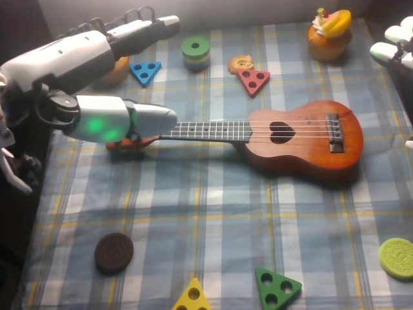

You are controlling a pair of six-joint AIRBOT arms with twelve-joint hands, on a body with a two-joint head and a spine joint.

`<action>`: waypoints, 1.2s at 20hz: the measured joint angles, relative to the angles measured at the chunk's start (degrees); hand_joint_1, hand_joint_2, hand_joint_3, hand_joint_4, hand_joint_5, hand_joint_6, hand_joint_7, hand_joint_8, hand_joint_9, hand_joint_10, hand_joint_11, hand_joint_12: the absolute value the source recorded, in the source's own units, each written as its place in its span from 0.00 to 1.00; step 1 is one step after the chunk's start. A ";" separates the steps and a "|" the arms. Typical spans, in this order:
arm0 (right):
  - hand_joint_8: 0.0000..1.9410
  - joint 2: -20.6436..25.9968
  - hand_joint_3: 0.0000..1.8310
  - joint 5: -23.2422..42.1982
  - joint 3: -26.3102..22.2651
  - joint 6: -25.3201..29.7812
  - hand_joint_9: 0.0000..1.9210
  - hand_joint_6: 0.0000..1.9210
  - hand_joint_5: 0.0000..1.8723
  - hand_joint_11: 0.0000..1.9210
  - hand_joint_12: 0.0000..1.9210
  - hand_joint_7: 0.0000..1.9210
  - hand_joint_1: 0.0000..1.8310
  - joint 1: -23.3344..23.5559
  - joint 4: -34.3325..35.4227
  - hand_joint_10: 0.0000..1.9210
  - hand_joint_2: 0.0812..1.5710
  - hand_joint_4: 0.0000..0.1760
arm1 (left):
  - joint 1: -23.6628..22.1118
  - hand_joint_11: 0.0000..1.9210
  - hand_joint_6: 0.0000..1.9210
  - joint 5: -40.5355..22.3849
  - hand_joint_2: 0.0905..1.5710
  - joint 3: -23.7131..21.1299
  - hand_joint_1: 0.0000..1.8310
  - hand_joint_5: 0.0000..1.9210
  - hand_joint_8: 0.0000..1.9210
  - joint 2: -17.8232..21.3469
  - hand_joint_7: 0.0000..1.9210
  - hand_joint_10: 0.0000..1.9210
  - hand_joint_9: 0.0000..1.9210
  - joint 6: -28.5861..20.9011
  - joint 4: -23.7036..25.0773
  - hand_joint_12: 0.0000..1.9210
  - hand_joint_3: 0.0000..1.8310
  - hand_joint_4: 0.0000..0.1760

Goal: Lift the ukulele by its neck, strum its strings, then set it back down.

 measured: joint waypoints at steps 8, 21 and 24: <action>0.00 -0.20 0.00 -0.09 0.00 0.00 0.00 0.00 0.00 0.00 0.16 0.00 0.18 -0.66 -0.02 0.00 0.80 0.00 | -1.70 0.00 0.00 5.16 0.61 2.73 0.51 0.02 0.00 -3.34 0.06 0.01 0.05 0.55 1.05 0.32 0.00 0.33; 0.00 -0.17 0.00 0.02 0.02 0.09 0.00 0.00 0.00 0.00 0.03 0.00 0.20 -0.68 0.24 0.00 0.80 0.27 | 1.09 0.00 0.02 11.61 0.67 9.79 0.57 0.18 0.02 -13.68 0.20 0.05 0.18 20.33 -18.91 0.36 0.00 0.13; 0.00 -0.17 0.00 0.07 0.02 0.46 0.00 0.00 0.00 0.00 0.02 0.00 0.23 -0.68 0.24 0.00 0.81 0.25 | 1.20 0.00 0.04 11.13 0.69 11.19 0.61 0.28 0.05 -15.30 0.29 0.09 0.27 27.26 -24.70 0.76 0.00 0.00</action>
